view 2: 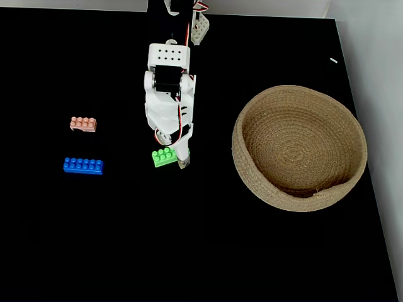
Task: Place the lego blocks in the tray
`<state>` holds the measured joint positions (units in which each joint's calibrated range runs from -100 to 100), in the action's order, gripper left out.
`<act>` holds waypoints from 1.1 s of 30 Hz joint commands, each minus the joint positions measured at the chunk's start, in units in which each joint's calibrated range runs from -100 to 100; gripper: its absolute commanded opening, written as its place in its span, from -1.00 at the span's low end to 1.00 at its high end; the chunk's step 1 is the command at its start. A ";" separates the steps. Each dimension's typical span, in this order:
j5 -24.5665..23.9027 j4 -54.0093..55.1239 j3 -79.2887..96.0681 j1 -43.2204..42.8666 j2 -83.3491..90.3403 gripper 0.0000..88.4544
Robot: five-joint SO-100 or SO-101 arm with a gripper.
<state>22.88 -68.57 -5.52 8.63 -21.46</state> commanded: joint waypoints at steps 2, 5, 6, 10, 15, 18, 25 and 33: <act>-0.63 0.15 -2.82 0.68 0.56 -0.51; -0.83 0.98 -2.46 0.68 -0.55 -0.54; -0.98 1.39 -2.46 0.68 -0.90 -0.58; -0.88 2.48 -2.27 0.27 -2.10 -1.00; -0.29 -0.27 -1.73 0.27 3.32 -1.00; 0.39 -3.02 -1.45 -0.06 11.40 -1.00; 2.74 -3.02 -0.63 -11.02 28.08 -1.00; 2.98 0.48 -7.29 -29.49 28.60 -1.00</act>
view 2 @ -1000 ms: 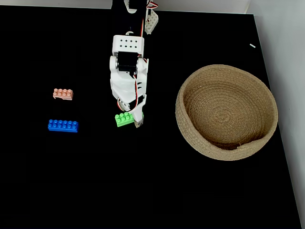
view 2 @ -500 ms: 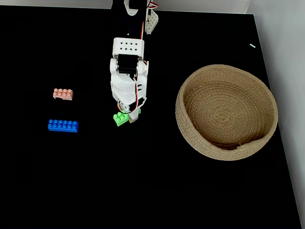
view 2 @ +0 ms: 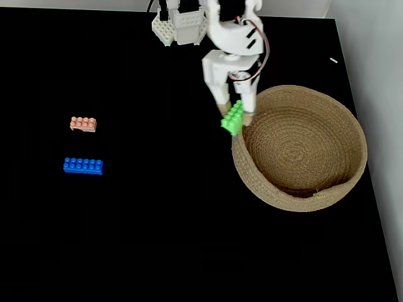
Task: Place the lego blocks in the tray
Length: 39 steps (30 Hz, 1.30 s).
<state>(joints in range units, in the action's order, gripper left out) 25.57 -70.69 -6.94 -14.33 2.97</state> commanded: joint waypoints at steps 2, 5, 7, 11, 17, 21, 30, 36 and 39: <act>1.32 5.59 -5.88 -9.08 2.71 -1.00; 2.78 9.34 -4.33 -10.98 0.99 -0.87; 3.57 10.84 -3.05 -11.31 0.73 -0.35; 3.57 9.50 -1.22 -10.48 2.36 -0.18; 3.52 1.76 5.07 -4.30 8.90 -0.10; 3.86 -4.49 9.63 5.35 15.09 -0.18; 8.60 -10.16 16.65 37.50 16.46 -0.28; 8.16 -10.57 12.91 52.42 6.23 -0.25; 7.23 -11.15 9.63 56.62 -0.39 -0.25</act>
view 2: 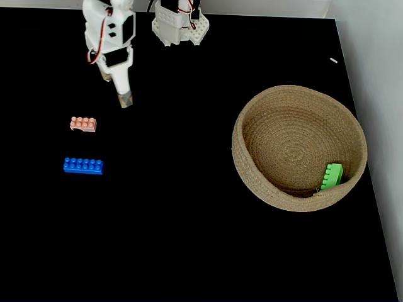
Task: Place the lego blocks in the tray
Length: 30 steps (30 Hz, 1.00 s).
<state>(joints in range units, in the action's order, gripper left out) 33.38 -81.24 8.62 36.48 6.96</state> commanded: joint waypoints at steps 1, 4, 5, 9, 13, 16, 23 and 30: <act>-0.88 -0.52 -7.20 6.55 -6.61 -0.25; -1.32 -0.43 -12.13 7.79 -12.80 -0.24; -1.51 -0.43 -13.77 7.95 -14.87 -0.24; -2.93 1.15 -21.25 8.37 -22.86 -0.26; -4.59 1.73 -26.54 8.28 -27.16 -0.29; -5.37 1.48 -28.09 8.04 -28.28 -0.29; -6.20 1.90 -28.45 6.88 -29.14 -0.31; -6.74 3.82 -28.36 5.73 -30.77 -0.32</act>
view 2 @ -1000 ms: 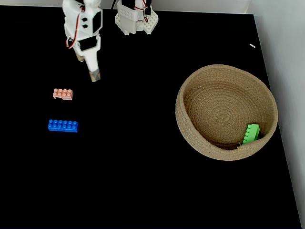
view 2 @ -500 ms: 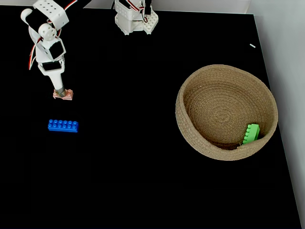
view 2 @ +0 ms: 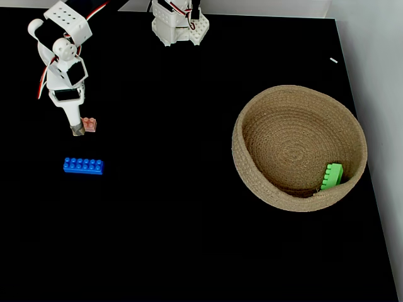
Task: Place the lego blocks in the tray
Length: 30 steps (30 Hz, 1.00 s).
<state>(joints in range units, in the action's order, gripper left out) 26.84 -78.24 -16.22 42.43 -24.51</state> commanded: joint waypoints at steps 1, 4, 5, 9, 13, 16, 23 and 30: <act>-0.20 0.98 -3.53 -0.38 0.52 -0.32; -0.24 1.06 -3.16 -0.46 0.26 -0.32; -0.24 1.31 -2.98 -0.55 0.18 -0.32; -0.29 2.14 -1.79 -0.38 -0.34 -0.33; -0.24 3.14 -0.70 -0.05 -0.85 -0.36; -0.24 3.73 0.03 0.03 -1.11 -0.39; -0.29 4.98 1.94 0.03 -1.28 -0.41; -0.59 6.39 3.59 0.11 -1.88 -0.50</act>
<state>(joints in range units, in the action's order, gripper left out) 26.74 -72.47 -12.51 42.18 -27.82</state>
